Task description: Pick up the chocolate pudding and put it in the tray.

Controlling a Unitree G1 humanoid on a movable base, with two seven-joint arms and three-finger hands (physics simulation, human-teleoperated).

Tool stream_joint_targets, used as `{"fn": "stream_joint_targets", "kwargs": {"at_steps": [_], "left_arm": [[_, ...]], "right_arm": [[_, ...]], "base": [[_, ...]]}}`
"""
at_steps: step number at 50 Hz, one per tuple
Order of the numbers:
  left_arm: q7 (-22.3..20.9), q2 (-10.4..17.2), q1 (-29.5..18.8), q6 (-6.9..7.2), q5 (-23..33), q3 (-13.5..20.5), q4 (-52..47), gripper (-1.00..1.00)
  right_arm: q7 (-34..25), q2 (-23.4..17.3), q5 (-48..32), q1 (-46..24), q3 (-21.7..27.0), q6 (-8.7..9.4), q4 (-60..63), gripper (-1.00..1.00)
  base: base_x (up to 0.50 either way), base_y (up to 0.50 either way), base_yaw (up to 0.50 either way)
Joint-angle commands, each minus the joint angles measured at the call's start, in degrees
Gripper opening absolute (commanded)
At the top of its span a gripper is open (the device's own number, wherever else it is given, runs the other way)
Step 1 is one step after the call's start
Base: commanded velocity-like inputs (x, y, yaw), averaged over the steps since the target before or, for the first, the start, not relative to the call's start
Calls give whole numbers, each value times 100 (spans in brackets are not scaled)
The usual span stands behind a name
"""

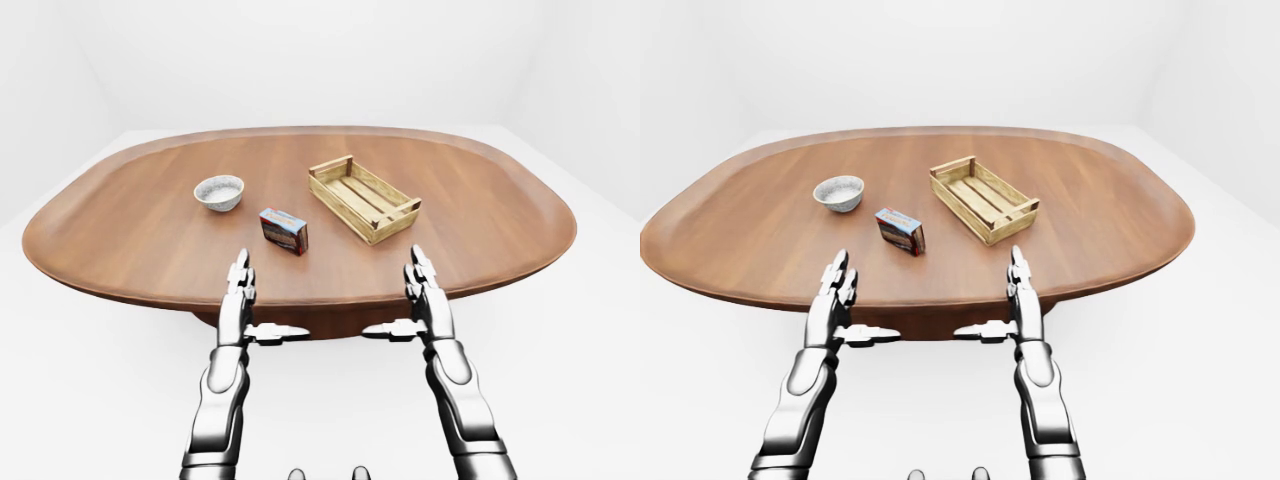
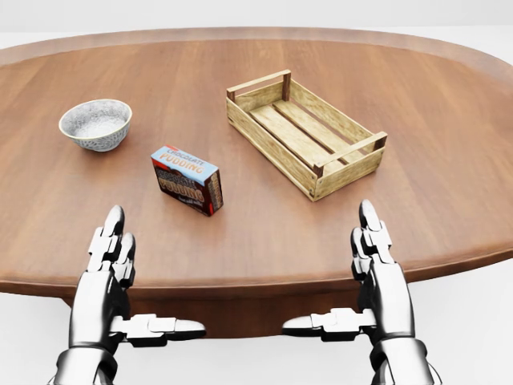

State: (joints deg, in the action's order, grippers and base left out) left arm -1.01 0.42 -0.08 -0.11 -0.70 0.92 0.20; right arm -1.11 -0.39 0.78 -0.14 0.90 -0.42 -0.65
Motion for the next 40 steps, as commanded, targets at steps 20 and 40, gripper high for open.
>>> {"fn": "stream_joint_targets", "kwargs": {"at_steps": [20,40], "left_arm": [[-188,66,27,-68,-90,123,0,100],[-151,61,34,-83,-57,118,5,100]], "right_arm": [[-208,-65,-25,0,61,-183,-88,100],[-247,-63,-101,10,40,-198,-85,100]], "base": [[0,0,0],[0,17,0]]}}
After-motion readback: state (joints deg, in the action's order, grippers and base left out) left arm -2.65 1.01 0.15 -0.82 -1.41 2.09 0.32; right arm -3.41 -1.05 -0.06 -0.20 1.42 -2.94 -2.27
